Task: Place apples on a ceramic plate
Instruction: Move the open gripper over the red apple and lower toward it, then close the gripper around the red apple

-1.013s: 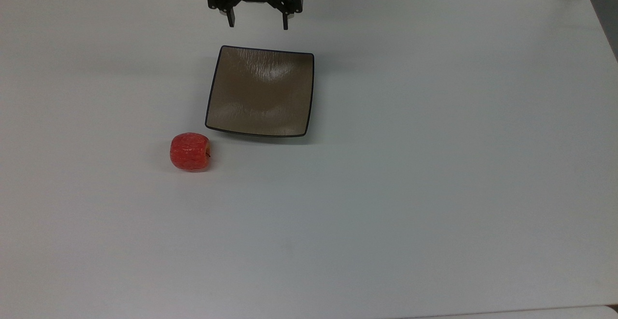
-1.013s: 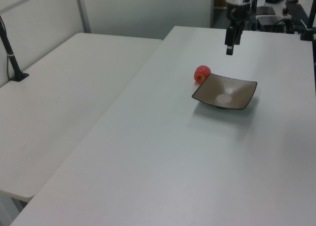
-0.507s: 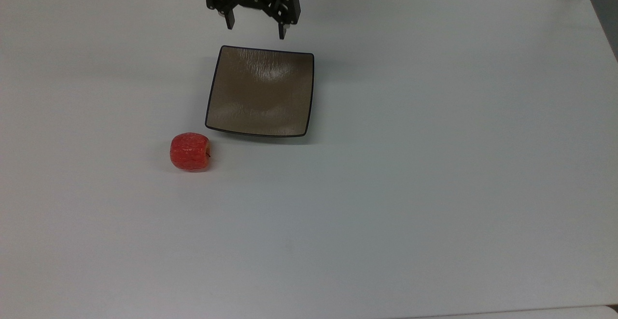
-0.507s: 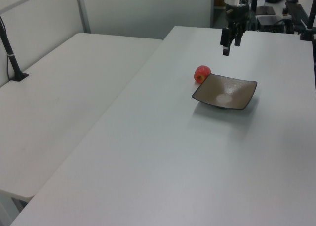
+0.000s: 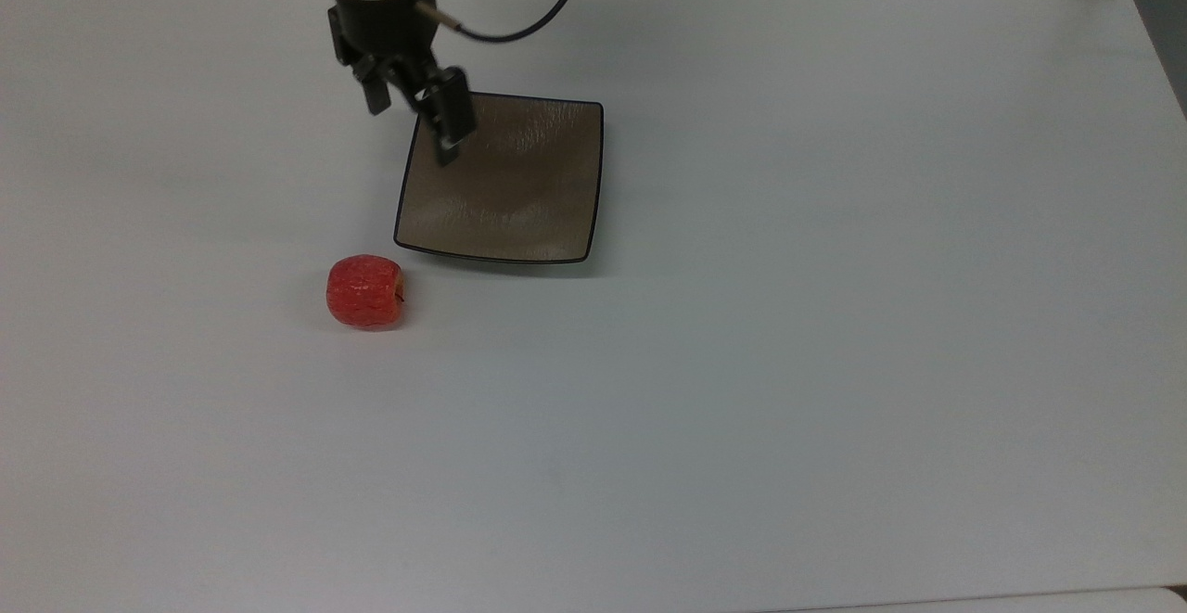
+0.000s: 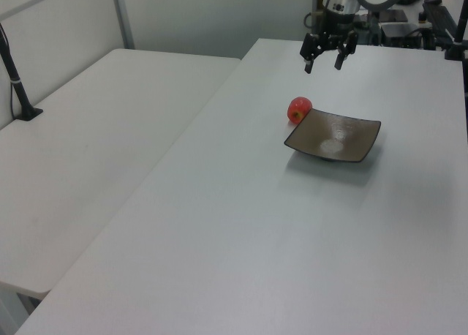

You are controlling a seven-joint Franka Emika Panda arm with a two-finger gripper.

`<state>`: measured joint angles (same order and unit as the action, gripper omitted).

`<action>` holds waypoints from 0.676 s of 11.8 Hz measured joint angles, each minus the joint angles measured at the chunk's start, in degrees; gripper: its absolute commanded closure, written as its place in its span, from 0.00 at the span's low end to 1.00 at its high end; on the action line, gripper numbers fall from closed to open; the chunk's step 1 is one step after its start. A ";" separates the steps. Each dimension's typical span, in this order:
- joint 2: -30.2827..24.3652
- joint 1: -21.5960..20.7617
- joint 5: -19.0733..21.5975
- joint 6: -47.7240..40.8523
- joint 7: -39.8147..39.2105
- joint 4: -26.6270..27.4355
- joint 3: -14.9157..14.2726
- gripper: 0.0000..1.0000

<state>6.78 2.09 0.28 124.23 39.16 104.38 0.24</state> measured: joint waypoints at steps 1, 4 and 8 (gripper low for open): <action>1.35 0.08 0.00 2.81 4.12 -0.10 -0.92 0.00; 5.46 0.88 0.00 8.72 14.87 -0.75 -2.82 0.00; 12.45 2.27 -0.66 14.47 24.28 -2.18 -3.06 0.00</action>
<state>19.23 4.36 -0.39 138.70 63.45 102.20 -2.82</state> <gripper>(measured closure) 0.000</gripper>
